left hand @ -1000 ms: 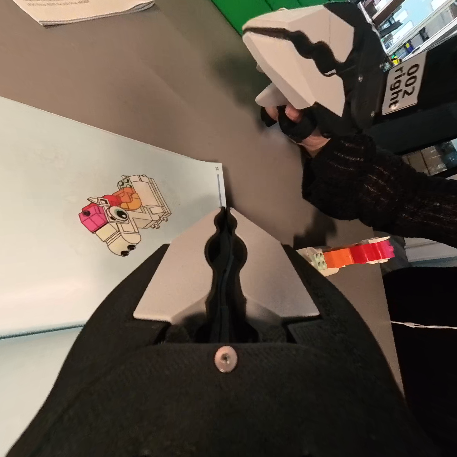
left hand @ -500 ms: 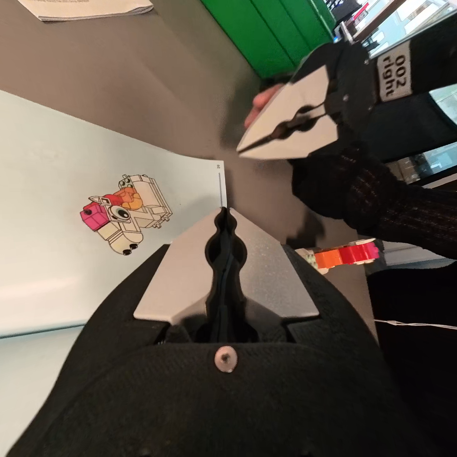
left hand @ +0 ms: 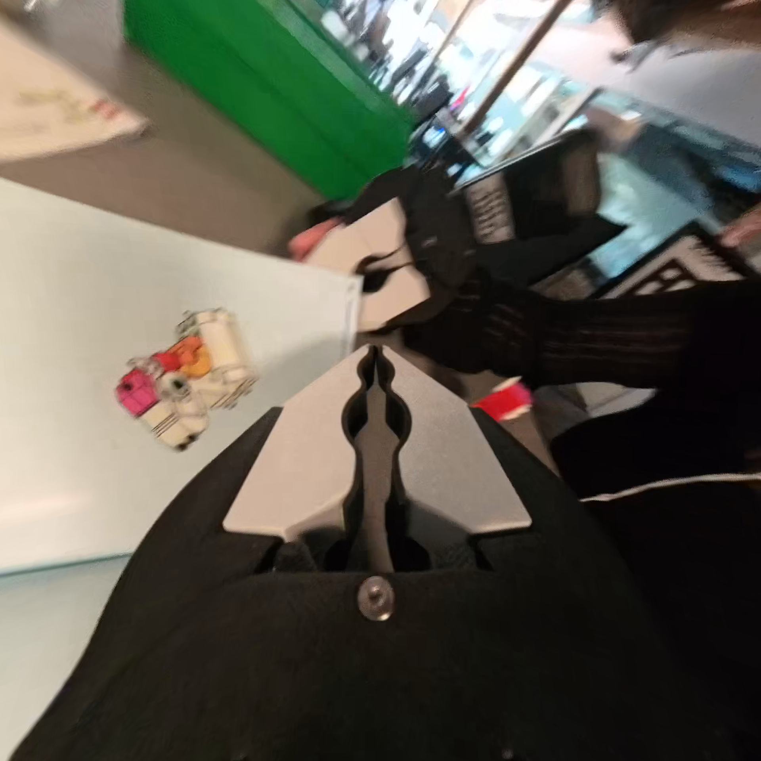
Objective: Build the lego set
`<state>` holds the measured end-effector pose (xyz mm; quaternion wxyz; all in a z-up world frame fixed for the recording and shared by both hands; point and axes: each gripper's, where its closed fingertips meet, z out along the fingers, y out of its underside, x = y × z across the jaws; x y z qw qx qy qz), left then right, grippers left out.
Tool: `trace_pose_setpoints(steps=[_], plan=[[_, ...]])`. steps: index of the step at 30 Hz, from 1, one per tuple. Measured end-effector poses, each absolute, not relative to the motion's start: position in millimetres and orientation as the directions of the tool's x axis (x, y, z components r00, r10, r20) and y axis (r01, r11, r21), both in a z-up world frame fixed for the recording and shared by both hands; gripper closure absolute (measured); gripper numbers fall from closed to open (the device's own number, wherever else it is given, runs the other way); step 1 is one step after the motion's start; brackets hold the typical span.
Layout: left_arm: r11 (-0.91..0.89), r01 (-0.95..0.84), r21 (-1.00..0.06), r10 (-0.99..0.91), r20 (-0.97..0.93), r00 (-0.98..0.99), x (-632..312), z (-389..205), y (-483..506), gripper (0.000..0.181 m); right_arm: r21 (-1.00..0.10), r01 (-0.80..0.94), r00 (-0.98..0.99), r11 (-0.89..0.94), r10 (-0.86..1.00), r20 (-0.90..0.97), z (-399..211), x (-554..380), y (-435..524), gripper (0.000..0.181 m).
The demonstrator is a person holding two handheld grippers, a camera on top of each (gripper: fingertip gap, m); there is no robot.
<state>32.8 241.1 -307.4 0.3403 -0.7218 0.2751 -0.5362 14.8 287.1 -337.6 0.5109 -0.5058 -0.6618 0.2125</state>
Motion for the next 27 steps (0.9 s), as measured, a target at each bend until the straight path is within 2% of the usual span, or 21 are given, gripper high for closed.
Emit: trace_pose_setpoints(steps=[2, 5, 9, 13, 17, 20, 23, 27], plan=[[-0.538, 0.047, -0.842, -0.819, 0.535, 0.209, 30.7, -264.1, 225.6, 0.178, -0.815, 0.408, 0.033, 0.410, 0.886, 0.462, -331.2, 5.3, 281.9, 0.181], [-0.386, 0.085, -0.918, -0.860, 0.392, 0.325, 18.9, -226.5, 208.1, 0.175, -0.822, 0.381, -0.013, 0.424, 0.891, 0.454, -330.4, -10.4, 271.8, 0.181], [-0.287, 0.053, -0.957, -0.787, 0.267, 0.556, -5.4, -230.3, 184.5, 0.167, -0.834, 0.322, -0.129, 0.449, 0.893, 0.431, -329.3, -35.9, 245.4, 0.181], [-0.267, 0.004, -0.964, -0.700, 0.197, 0.687, -30.6, -257.4, 162.8, 0.155, -0.826, 0.366, -0.251, 0.429, 0.900, 0.356, -341.7, -56.7, 227.9, 0.179], [-0.413, -0.100, -0.905, -0.666, 0.225, 0.711, -31.6, -304.9, 145.6, 0.114, -0.819, 0.432, -0.311, 0.378, 0.915, 0.258, -352.4, -66.7, 222.8, 0.162], [-0.515, -0.175, -0.839, -0.657, 0.256, 0.709, -20.2, -338.3, 132.9, 0.093, -0.785, 0.494, -0.342, 0.375, 0.913, 0.221, -363.9, -67.2, 221.4, 0.163], [-0.568, -0.284, -0.773, -0.668, 0.231, 0.708, -9.3, -365.0, 122.6, 0.082, -0.768, 0.519, -0.361, 0.374, 0.911, 0.200, -368.9, -68.0, 219.2, 0.167], [-0.526, -0.405, -0.748, -0.709, 0.123, 0.695, -2.6, -372.8, 119.8, 0.081, -0.770, 0.550, -0.363, 0.323, 0.923, 0.128, -371.1, -68.1, 219.9, 0.167]])
